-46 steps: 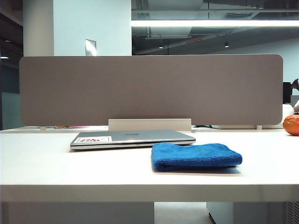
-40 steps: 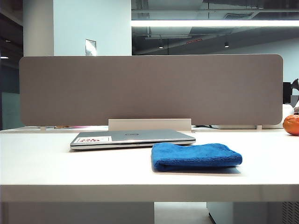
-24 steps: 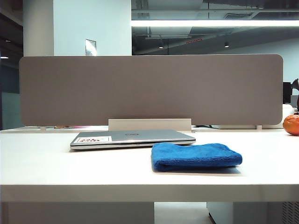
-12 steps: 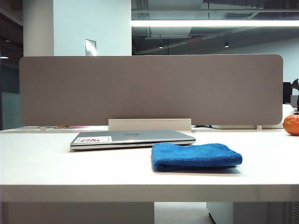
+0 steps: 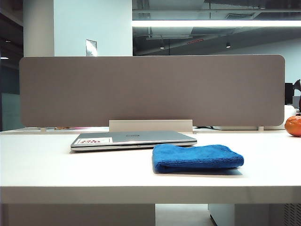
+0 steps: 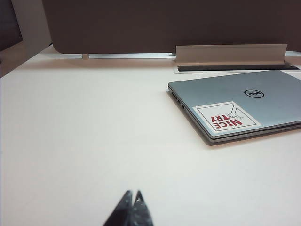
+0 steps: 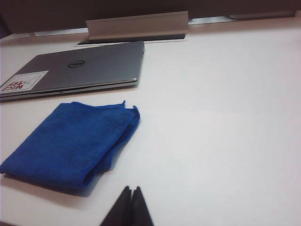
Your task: Pick up the blue rag and put it over the laptop.
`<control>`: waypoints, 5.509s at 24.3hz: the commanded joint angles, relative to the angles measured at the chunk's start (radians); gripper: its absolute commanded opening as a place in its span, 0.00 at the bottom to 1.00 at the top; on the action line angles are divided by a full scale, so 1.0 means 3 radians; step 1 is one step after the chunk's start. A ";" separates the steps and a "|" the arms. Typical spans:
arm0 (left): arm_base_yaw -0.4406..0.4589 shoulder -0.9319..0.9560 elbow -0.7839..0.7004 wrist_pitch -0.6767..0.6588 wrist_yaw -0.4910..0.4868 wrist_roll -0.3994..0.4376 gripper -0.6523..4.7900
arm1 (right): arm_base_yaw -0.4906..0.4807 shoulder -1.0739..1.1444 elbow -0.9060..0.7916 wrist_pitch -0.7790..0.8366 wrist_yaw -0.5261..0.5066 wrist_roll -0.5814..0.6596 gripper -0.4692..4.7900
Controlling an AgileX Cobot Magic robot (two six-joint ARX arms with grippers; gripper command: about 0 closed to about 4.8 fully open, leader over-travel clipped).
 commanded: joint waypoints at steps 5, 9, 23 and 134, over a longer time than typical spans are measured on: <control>-0.0006 0.0003 0.0010 0.0031 0.0018 -0.0140 0.11 | 0.0000 -0.0008 -0.0010 0.0036 -0.0132 0.0379 0.09; -0.0006 0.0003 0.0011 0.0039 0.0159 -0.0142 0.11 | 0.0000 -0.0008 -0.0010 0.0041 -0.0207 0.0423 0.09; -0.0008 0.0085 0.0393 0.0037 0.0983 -0.0526 0.11 | 0.0001 -0.0008 -0.0010 0.0042 -0.0266 0.0426 0.09; -0.2303 0.6144 0.3165 0.1690 0.0693 -0.1556 0.11 | 0.0001 -0.0008 -0.0010 0.0043 -0.0268 0.0426 0.09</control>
